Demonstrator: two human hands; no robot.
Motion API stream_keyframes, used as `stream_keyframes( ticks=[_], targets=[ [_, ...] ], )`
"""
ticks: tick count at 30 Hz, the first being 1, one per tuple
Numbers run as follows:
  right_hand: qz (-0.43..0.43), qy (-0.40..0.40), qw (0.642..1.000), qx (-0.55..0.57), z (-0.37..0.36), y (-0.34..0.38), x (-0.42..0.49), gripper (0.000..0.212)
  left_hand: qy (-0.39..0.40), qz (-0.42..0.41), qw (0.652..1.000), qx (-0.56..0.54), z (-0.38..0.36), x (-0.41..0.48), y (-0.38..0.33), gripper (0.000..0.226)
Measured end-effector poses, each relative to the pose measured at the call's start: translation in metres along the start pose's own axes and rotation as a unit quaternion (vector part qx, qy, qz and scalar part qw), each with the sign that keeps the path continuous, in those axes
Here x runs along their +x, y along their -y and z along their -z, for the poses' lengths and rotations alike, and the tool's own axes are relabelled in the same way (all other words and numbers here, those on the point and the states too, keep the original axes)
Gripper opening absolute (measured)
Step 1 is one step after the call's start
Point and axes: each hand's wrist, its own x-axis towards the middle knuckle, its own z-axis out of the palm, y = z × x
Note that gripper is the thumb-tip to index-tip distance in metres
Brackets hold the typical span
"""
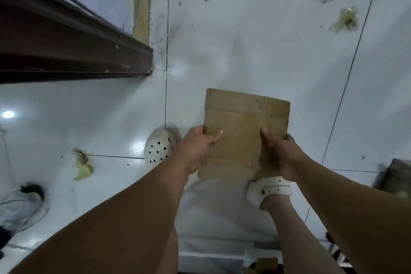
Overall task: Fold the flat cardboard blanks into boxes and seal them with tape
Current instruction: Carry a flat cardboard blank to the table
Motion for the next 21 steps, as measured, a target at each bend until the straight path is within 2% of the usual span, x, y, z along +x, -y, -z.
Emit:
stream_keyframes(
  ticks=[2, 4, 9, 13, 18, 21],
  targets=[
    [0.017, 0.006, 1.0, -0.019, 0.007, 0.008, -0.029, 0.073, -0.022, -0.009, 0.999, -0.03, 0.003, -0.034, -0.008, 0.019],
    [0.044, -0.018, 0.998, -0.03, 0.01, 0.018, -0.055, 0.058, -0.053, -0.033, 0.998, -0.033, 0.005, -0.063, -0.021, 0.022],
    [0.091, -0.049, 0.995, -0.007, 0.017, 0.035, -0.122, 0.017, -0.119, -0.127, 0.984, 0.027, -0.007, -0.13, -0.06, 0.014],
    [0.126, -0.066, 0.99, 0.018, 0.036, 0.051, -0.183, 0.022, -0.141, -0.182, 0.973, 0.032, -0.032, -0.187, -0.084, 0.008],
    [0.173, -0.062, 0.98, 0.073, 0.076, 0.078, -0.265, 0.02, -0.106, -0.205, 0.973, 0.005, -0.068, -0.26, -0.112, 0.012],
    [0.204, -0.059, 0.972, 0.101, 0.099, 0.092, -0.314, 0.018, -0.098, -0.216, 0.971, 0.031, -0.085, -0.3, -0.121, 0.01]
  ],
)
